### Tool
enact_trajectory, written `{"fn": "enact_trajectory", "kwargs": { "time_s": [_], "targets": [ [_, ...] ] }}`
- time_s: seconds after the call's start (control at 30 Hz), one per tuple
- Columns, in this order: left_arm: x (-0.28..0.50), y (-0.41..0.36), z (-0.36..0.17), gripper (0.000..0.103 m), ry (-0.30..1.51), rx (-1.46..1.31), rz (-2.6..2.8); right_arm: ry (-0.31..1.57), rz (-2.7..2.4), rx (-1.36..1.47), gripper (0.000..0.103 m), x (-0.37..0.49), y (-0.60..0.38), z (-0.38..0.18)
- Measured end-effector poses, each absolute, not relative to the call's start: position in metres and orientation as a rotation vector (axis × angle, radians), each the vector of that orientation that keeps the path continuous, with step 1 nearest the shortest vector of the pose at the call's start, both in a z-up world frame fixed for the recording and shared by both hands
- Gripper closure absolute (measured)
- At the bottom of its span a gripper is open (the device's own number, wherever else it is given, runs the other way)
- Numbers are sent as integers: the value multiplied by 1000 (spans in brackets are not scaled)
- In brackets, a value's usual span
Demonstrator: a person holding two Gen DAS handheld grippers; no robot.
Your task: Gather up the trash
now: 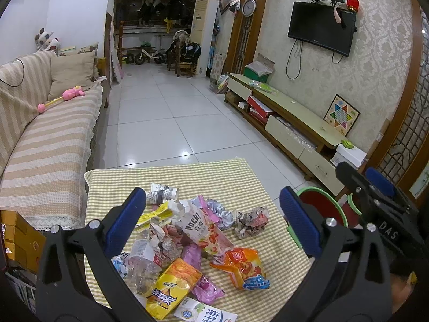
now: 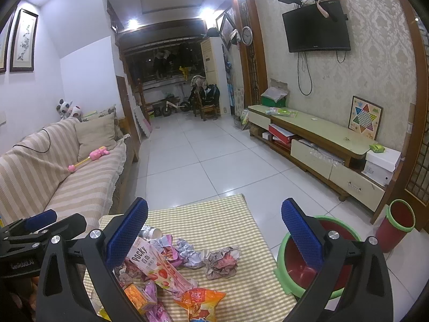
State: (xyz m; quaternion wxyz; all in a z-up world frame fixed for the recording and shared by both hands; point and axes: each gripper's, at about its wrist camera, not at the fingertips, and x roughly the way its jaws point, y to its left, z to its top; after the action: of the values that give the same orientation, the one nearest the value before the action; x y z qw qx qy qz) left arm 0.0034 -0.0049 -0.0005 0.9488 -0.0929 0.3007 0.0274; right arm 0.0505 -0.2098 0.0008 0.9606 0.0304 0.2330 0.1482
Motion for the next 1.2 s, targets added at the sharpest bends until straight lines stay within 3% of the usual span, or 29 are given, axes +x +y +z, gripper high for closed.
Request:
{"fn": "enact_trajectory", "kwargs": {
  "time_s": [1.2],
  "targets": [
    [-2, -7, -4, 5, 616, -175, 46, 479, 300, 62, 7, 52, -212, 1]
  ]
}}
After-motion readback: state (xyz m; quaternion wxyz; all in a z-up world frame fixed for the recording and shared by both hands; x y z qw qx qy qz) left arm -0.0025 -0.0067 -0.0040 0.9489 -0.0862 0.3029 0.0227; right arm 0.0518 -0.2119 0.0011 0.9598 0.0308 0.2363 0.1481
